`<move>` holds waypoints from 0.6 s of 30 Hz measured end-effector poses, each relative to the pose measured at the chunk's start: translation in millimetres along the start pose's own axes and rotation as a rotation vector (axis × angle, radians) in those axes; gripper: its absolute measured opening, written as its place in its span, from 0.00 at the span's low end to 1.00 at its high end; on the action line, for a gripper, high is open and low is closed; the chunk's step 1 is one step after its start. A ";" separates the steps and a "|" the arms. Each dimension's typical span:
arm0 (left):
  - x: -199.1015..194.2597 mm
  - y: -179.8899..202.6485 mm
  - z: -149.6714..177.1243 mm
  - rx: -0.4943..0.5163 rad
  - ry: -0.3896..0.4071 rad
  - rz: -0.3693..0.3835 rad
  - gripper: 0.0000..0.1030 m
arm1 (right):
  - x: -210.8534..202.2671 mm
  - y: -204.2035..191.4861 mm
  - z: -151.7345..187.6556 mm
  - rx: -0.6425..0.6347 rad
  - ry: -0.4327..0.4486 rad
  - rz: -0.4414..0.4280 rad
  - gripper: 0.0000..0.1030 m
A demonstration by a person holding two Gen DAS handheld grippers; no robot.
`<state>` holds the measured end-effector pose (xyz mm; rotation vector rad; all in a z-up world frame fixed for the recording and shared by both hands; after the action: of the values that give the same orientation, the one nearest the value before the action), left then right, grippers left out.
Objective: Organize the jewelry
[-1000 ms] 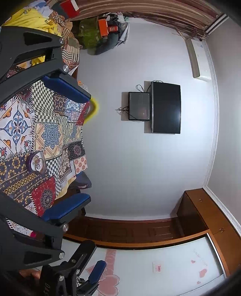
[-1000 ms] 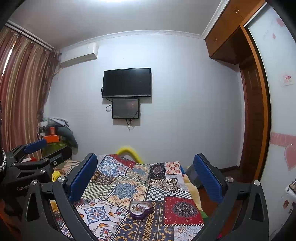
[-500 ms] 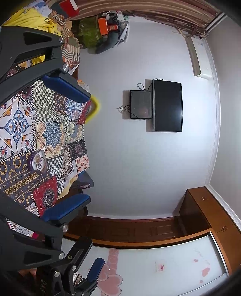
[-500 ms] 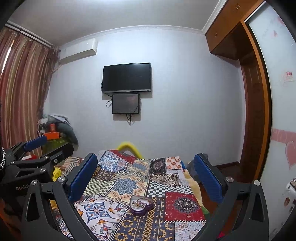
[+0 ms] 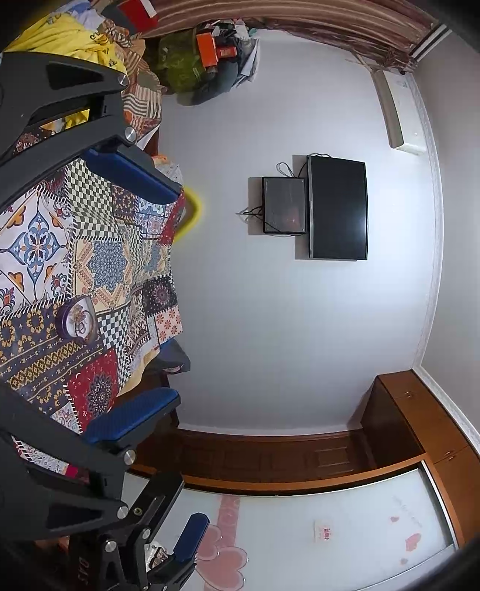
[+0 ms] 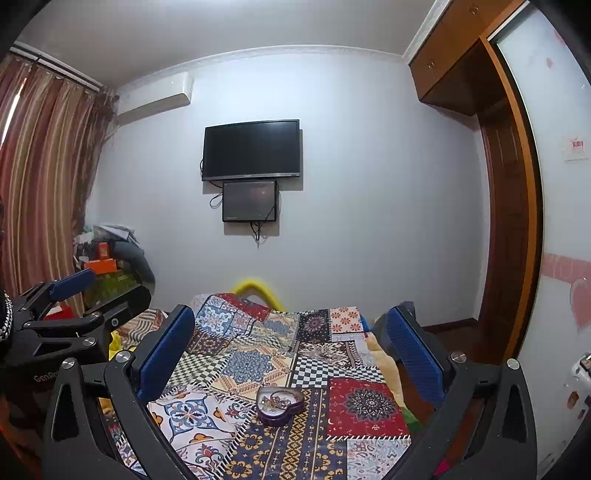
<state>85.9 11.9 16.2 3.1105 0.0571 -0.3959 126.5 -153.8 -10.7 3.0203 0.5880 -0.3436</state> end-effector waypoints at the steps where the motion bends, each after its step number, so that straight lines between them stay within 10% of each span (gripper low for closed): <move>1: 0.5 -0.6 -0.8 -0.001 -0.001 0.002 0.97 | 0.4 -0.2 -0.3 0.000 -0.001 0.000 1.00; 18: 3.0 1.9 0.2 -0.002 -0.022 0.020 0.98 | 1.2 3.8 0.4 0.016 0.002 0.016 1.00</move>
<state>88.9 10.2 15.2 3.1014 0.0266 -0.4290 128.9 -157.0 -11.4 3.0389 0.5639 -0.3469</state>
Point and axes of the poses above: each gripper's, at about its wrist camera, not at the fingertips, and x roughly the way its jaws point, y to its right, z to its underside, the point moved 4 cm from there along x, roughly the way its jaws point, and after that the axes turned 9 degrees about -y, right-handed, at the moved point
